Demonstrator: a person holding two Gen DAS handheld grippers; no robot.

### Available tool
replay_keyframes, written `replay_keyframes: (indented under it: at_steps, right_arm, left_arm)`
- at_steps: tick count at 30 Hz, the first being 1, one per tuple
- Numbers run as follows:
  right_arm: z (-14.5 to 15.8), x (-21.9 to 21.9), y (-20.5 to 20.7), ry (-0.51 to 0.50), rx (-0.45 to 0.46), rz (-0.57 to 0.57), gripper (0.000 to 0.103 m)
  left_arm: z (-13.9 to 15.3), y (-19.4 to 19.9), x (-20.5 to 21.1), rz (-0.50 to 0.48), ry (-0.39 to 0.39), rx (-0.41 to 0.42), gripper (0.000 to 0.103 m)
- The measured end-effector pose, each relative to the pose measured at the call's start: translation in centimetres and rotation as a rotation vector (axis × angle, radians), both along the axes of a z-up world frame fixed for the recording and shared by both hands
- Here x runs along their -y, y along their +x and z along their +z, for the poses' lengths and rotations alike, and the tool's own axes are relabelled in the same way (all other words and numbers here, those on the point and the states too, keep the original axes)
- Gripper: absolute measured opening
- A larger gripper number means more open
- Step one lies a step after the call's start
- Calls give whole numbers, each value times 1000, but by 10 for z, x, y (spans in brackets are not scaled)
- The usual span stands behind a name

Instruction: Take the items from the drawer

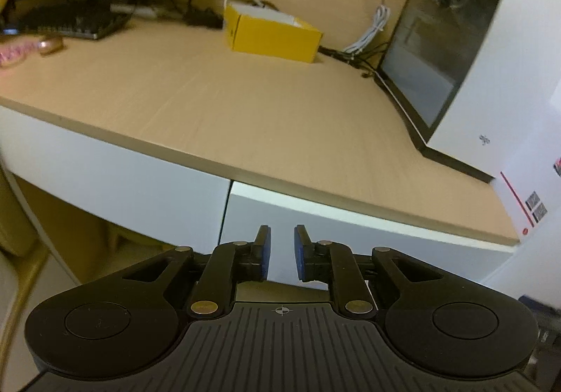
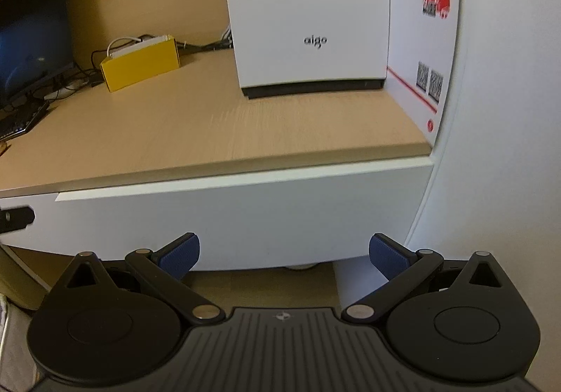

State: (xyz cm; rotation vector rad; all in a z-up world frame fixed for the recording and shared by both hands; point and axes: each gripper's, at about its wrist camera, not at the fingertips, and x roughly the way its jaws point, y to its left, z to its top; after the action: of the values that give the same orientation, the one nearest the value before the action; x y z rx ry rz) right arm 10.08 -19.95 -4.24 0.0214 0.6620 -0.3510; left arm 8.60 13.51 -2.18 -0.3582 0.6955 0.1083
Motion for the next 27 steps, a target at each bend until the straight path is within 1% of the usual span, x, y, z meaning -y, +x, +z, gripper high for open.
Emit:
replay_keyframes:
  at_steps: [2,4,6,8,10,14,18,23,27]
  right_arm:
    - [-5,-3,-2,-12,-8,18,103]
    - [-11,-6,-3,-36,-27,24,103]
    - [-14,-6,-1,-43,-45,12,103]
    - [-16,-5,8,-33,-49,-17,103]
    - [-16,-6,21,-25,-40,-37,103]
    - [-13,-14,49,-68,-6,-62,103]
    - [-14,-20,77,-101,9,-72,103]
    - [-18,-22,102,-119,27,-63,103]
    - [-21,-24,108,-124,47,-34,103]
  left_arm:
    - [-4,7,-6,0,22,-3,16]
    - [-7,11,-8,18,68,13,16]
    - [-10,15,-10,38,86,12,16]
    - [-12,21,-16,40,73,-9,16]
    - [-13,29,-21,21,62,-26,16]
    - [-16,48,-27,-5,53,-44,16]
    - [-17,58,-29,-22,46,-55,16]
    - [-17,64,-35,-29,47,-73,16]
    - [-20,63,-43,-35,31,-81,16]
